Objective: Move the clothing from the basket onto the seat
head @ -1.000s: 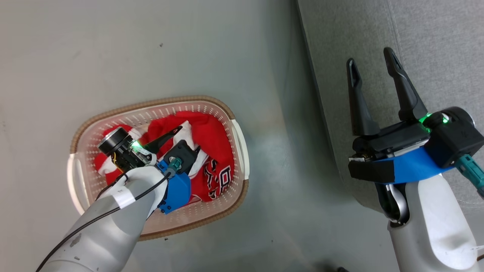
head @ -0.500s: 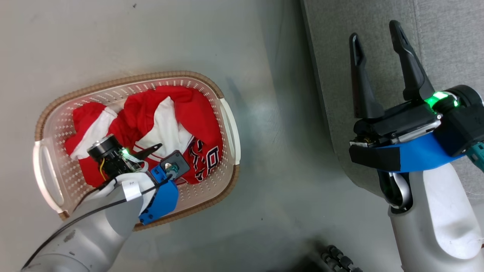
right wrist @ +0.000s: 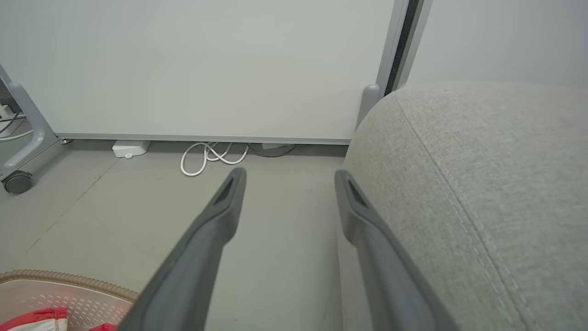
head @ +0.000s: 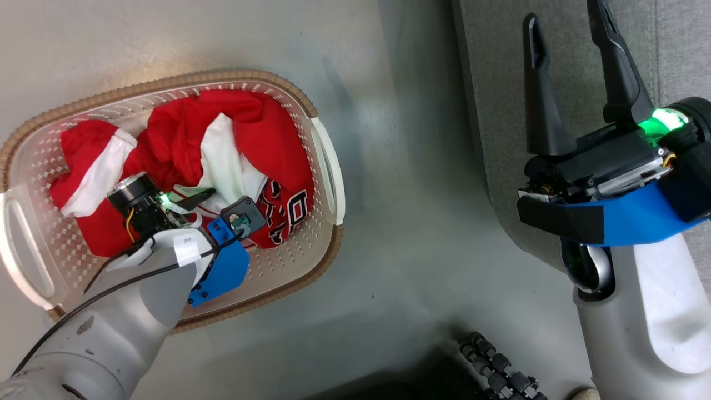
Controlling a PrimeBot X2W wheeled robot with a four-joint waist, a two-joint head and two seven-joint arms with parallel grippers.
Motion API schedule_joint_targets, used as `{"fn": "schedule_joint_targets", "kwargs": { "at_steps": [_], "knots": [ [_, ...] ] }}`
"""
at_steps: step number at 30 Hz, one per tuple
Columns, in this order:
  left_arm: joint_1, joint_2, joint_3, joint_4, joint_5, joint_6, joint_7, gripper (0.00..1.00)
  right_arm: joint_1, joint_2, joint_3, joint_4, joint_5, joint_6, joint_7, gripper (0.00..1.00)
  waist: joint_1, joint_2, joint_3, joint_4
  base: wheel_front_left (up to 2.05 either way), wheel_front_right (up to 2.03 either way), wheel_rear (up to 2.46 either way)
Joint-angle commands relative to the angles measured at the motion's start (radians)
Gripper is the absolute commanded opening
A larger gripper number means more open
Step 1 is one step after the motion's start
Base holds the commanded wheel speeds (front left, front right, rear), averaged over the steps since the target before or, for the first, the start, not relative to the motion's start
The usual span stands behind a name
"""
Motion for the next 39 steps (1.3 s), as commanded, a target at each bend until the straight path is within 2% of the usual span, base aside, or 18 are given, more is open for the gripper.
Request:
{"fn": "schedule_joint_targets", "kwargs": {
  "at_steps": [1,11,12,13,14,21,27,39],
  "knots": [
    [-0.027,0.006,-0.003,0.007,0.007,0.000,0.012,1.00,-0.019,-0.003,0.000,-0.014,0.007,0.002,-0.005,1.00,-0.0001,0.0000,0.025,-0.006,0.00,0.00,0.00],
    [-0.062,-0.003,-0.005,0.025,-0.024,0.000,0.039,1.00,-0.024,-0.003,0.003,-0.043,0.011,0.002,-0.005,1.00,-0.0001,0.0000,0.068,-0.009,0.00,0.00,0.00],
    [-0.067,-0.004,-0.005,0.026,-0.026,0.000,0.042,0.51,-0.025,-0.003,0.003,-0.045,0.010,0.002,-0.005,1.00,-0.0001,0.0000,0.070,-0.008,0.00,0.00,0.00],
    [-0.072,-0.006,-0.005,0.026,-0.031,0.000,0.034,0.22,-0.026,-0.003,0.002,-0.047,0.009,0.002,-0.005,1.00,-0.0001,0.0000,0.072,-0.007,0.00,0.00,0.00],
    [-0.073,-0.008,-0.005,0.027,-0.040,0.000,0.030,0.00,-0.028,-0.003,0.001,-0.048,0.007,0.002,-0.005,1.00,-0.0001,0.0000,0.072,-0.005,0.00,0.00,0.00],
    [-0.071,-0.025,-0.005,0.030,-0.062,0.000,0.002,0.00,-0.034,-0.003,0.006,-0.049,-0.004,0.002,-0.005,1.00,-0.0001,0.0000,0.051,0.009,0.00,0.00,0.00],
    [-0.091,-0.058,0.020,0.023,-0.119,0.000,-0.084,0.00,-0.020,-0.003,-0.008,-0.042,-0.022,0.002,-0.005,1.00,-0.0001,0.0000,0.004,0.034,0.00,0.00,0.00],
    [-0.036,-0.127,0.063,0.007,-0.217,0.000,-0.204,0.00,0.036,-0.003,-0.010,0.002,-0.052,0.001,-0.005,1.00,-0.0001,0.0000,-0.179,0.090,0.00,0.00,0.00]
  ]
}}
